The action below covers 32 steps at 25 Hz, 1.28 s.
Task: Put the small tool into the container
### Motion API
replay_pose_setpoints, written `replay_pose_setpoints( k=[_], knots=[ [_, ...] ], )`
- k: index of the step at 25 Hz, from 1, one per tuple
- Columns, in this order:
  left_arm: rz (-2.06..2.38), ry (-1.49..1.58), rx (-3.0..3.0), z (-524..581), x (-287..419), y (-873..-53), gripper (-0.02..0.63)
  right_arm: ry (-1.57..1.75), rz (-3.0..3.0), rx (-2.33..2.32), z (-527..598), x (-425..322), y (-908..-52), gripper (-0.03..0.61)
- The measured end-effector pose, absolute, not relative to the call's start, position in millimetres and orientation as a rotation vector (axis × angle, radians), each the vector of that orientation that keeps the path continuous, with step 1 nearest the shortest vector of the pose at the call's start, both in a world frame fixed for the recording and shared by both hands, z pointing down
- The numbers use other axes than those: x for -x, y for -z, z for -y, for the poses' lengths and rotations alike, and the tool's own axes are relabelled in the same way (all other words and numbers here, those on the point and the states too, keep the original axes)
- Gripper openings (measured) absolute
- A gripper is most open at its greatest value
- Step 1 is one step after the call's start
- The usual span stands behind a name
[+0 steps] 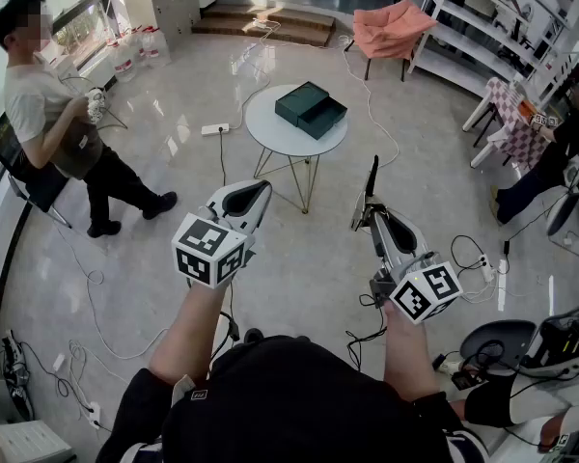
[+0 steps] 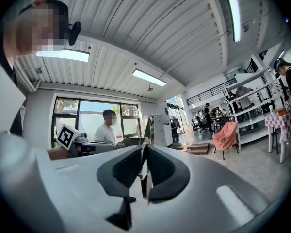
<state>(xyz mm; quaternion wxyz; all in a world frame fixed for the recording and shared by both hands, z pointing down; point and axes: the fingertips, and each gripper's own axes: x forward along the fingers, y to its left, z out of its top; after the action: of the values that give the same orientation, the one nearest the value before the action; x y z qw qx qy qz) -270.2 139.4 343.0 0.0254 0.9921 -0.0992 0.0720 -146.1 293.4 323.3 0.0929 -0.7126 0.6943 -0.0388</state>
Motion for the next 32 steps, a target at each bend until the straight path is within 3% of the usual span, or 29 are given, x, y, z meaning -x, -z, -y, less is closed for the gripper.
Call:
replay_pose_setpoints(
  k=[20, 32],
  knots=[
    [0.344, -0.242, -3.059, -194.2, 238.4, -349.3, 0.006, 0.157, -2.084, 2.011, -356.3, 116.7, -328.2, 0.042],
    [0.3, -0.288, -3.027, -171.4, 202.4, -372.8, 0.006, 0.266, -2.006, 2.083, -347.9, 72.4, -363.5, 0.043]
  ],
)
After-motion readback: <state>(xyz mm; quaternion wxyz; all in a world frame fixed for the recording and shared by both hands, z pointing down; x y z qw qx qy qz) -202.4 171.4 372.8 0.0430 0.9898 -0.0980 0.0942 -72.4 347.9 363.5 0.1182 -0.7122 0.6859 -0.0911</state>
